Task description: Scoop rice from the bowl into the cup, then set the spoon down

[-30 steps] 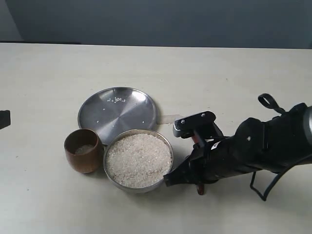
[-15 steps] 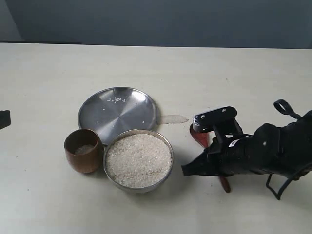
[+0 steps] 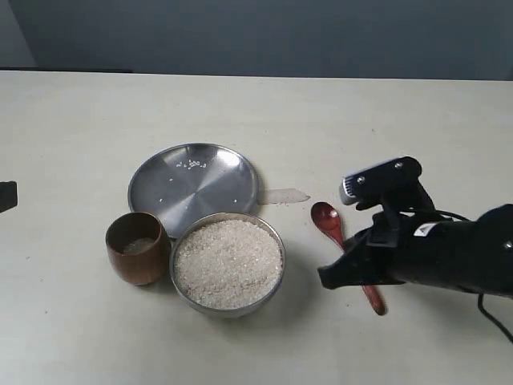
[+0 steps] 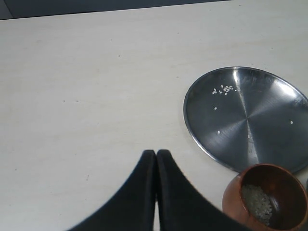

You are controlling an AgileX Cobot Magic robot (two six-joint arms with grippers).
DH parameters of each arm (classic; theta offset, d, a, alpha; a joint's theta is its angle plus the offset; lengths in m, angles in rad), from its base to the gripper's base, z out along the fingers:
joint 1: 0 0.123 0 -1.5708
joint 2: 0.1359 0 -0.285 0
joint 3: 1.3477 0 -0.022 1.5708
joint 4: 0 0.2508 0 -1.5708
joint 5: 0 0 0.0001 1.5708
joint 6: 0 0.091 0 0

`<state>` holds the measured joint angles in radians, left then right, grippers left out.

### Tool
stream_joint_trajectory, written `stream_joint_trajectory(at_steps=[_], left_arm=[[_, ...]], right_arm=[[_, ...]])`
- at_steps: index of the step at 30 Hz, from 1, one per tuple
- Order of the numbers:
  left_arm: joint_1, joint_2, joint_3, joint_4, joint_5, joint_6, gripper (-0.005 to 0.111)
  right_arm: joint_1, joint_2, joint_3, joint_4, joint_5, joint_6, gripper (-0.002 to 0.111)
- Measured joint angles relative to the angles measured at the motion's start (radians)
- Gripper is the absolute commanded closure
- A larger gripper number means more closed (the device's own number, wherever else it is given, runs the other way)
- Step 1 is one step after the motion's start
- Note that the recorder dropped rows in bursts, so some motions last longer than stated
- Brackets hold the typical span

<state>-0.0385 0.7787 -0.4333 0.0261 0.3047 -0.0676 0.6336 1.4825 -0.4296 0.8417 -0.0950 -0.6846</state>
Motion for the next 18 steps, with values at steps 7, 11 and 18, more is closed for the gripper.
stream_joint_trajectory(at_steps=[7, 11, 18], left_arm=[[0.0, 0.0, 0.0, 0.0, 0.0, 0.0, 0.106], [0.0, 0.0, 0.0, 0.0, 0.0, 0.0, 0.106], [0.0, 0.0, 0.0, 0.0, 0.0, 0.0, 0.106]], right_arm=[[0.0, -0.13, 0.124, 0.0, 0.0, -0.011, 0.109], [0.0, -0.166, 0.14, 0.002, 0.0, -0.011, 0.109], [0.0, -0.171, 0.14, 0.004, 0.034, -0.011, 0.071]])
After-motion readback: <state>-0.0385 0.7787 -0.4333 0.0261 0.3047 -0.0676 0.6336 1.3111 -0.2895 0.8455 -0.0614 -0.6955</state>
